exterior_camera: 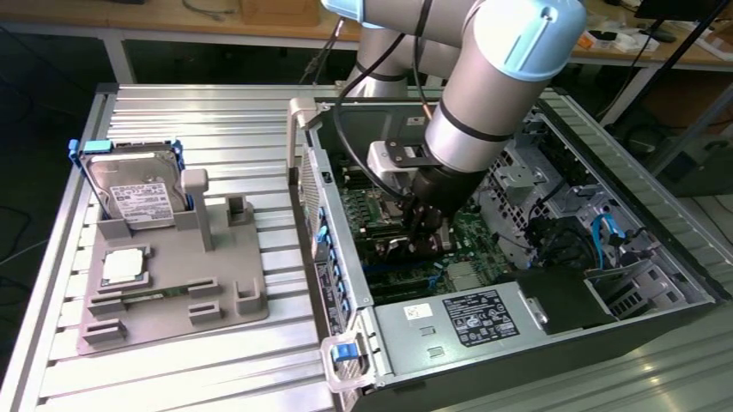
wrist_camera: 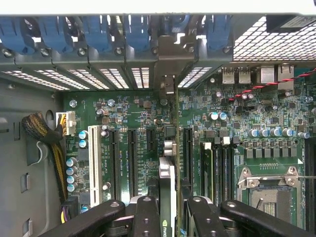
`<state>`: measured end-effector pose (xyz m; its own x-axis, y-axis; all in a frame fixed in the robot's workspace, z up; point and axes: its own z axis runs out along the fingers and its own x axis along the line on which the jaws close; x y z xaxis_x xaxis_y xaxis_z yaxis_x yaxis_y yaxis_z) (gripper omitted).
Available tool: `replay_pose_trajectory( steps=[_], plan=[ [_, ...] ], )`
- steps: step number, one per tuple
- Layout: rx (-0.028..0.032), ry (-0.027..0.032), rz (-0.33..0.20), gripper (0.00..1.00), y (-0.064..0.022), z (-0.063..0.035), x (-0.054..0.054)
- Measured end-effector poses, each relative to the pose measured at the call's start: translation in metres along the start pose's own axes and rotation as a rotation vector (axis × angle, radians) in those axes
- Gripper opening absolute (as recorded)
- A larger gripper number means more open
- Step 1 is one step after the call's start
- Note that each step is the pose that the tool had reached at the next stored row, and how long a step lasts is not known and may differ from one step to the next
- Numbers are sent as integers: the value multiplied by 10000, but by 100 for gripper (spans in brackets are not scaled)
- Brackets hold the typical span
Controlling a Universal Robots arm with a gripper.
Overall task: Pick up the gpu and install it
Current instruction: 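Insert the gpu into the slot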
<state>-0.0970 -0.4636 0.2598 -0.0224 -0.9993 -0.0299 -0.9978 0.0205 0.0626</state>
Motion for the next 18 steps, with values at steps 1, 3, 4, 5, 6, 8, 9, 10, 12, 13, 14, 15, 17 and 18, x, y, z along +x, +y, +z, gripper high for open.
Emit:
replay_pose_trajectory(
  steps=[1,3,4,5,6,8,9,10,12,13,14,15,17,18],
  plan=[
    [0,-16,-2,27,0,0,4],
    [2,-61,-5,27,-1,1,22],
    [2,-76,-5,27,-1,0,34],
    [2,-82,-5,27,-1,0,46],
    [1,-83,-6,27,-2,0,53],
    [0,-83,-5,27,-1,0,55],
    [0,-83,-5,27,-1,-1,55],
    [-1,-82,-5,27,-1,-1,55],
    [0,-82,-5,27,-1,-1,55],
    [0,-82,-5,27,-1,-1,55],
    [-1,-82,-5,27,-1,-1,55],
    [-1,-82,-5,27,-1,-1,55],
    [0,-82,-5,27,-1,-1,55],
    [0,-82,-5,27,-1,-1,55]
  ],
)
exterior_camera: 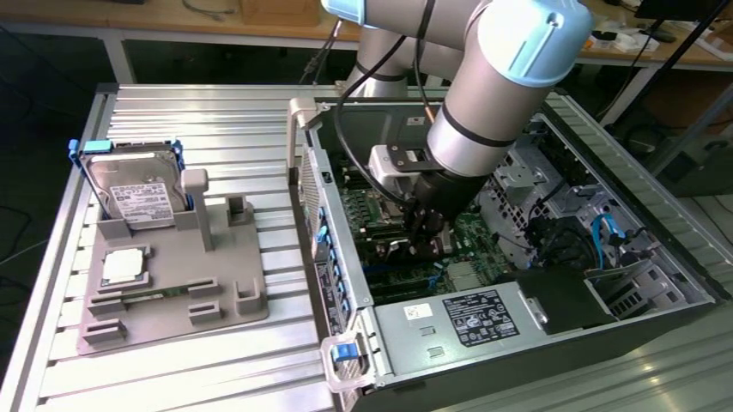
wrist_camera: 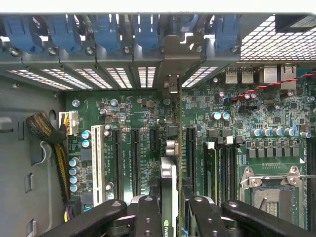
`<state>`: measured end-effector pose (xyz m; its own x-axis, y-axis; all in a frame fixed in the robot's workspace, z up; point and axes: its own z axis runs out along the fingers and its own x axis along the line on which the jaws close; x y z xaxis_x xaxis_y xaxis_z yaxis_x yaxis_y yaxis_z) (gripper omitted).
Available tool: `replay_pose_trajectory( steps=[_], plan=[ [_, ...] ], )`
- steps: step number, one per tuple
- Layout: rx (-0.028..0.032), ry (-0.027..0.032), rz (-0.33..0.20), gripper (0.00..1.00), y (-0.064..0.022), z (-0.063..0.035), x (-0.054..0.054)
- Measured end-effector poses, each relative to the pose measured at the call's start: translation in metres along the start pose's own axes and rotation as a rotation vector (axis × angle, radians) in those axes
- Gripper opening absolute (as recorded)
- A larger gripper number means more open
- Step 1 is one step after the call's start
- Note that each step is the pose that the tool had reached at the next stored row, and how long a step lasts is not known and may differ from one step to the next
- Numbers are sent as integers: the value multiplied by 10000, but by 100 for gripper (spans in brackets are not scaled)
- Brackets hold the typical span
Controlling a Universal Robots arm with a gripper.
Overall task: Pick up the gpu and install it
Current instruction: 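Insert the gpu into the slot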
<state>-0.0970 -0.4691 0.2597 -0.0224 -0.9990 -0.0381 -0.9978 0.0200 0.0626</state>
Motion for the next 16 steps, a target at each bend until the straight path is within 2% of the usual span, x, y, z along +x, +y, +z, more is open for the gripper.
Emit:
replay_pose_trajectory(
  steps=[11,14,16],
  plan=[
    [-2,-18,0,27,14,8,0],
    [-3,-47,-3,27,14,11,-9],
    [-5,-101,-7,27,15,15,-15]
  ],
)
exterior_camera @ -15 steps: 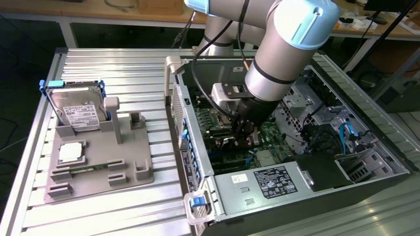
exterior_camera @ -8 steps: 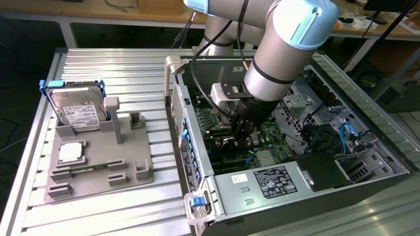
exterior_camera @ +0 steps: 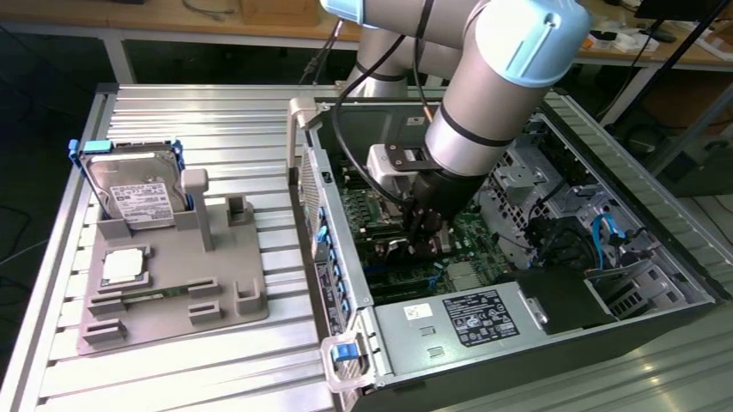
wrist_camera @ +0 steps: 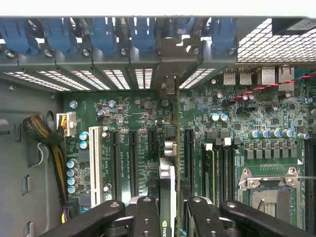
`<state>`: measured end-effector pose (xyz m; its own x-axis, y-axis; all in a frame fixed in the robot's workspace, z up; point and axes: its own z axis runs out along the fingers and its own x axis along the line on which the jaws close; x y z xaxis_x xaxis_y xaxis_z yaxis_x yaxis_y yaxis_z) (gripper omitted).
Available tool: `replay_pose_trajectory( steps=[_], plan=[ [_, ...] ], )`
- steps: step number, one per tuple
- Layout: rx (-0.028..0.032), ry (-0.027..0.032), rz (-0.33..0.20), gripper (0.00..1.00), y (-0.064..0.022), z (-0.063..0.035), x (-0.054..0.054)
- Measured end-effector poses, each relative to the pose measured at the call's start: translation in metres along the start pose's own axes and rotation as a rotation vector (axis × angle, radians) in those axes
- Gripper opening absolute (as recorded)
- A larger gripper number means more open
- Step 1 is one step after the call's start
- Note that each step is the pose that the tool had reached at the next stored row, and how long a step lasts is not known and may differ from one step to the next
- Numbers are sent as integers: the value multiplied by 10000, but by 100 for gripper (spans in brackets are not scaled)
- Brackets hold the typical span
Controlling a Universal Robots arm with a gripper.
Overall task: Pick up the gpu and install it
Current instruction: 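Insert the gpu into the slot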
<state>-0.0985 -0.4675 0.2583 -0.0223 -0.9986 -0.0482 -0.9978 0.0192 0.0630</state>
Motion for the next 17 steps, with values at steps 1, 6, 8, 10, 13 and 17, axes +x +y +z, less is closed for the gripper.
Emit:
replay_pose_trajectory(
  steps=[1,6,8,10,13,17],
  plan=[
    [1,-14,0,27,0,0,0],
    [2,-34,-1,27,-1,2,0],
    [2,-32,-1,27,-1,1,0],
    [2,-32,-1,27,-1,1,0],
    [2,-32,-1,27,-1,1,0],
    [2,-32,-1,27,-1,1,0]
  ],
)
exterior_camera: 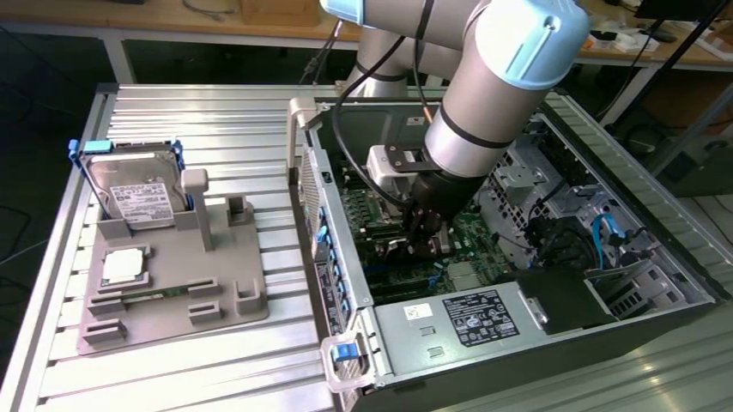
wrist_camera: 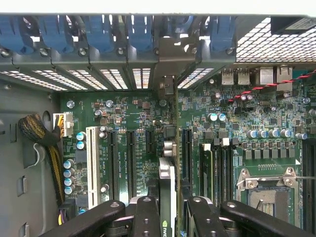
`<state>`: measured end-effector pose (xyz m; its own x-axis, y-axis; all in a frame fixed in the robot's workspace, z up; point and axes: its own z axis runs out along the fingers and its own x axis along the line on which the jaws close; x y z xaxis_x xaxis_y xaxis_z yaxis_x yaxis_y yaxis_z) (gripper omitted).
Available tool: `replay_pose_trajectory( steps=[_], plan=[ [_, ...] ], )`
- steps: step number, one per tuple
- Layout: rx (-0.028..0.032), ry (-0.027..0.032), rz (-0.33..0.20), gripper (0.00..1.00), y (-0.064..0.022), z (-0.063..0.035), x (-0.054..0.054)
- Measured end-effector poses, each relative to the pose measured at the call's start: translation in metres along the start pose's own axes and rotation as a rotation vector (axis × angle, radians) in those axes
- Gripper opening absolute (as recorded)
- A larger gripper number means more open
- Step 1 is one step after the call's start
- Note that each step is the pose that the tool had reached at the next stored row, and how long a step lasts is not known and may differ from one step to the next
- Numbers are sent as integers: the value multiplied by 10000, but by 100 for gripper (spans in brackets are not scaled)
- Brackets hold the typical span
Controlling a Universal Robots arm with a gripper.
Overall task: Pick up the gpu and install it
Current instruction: 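Insert the gpu into the slot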
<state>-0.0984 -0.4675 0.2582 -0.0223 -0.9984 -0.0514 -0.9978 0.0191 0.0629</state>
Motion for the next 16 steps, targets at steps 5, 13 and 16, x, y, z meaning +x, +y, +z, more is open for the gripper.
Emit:
replay_pose_trajectory(
  steps=[5,13,16],
  plan=[
    [0,0,0,27,0,2,0],
    [3,4,0,27,-2,37,2],
    [3,4,0,27,-2,40,2]
  ],
)
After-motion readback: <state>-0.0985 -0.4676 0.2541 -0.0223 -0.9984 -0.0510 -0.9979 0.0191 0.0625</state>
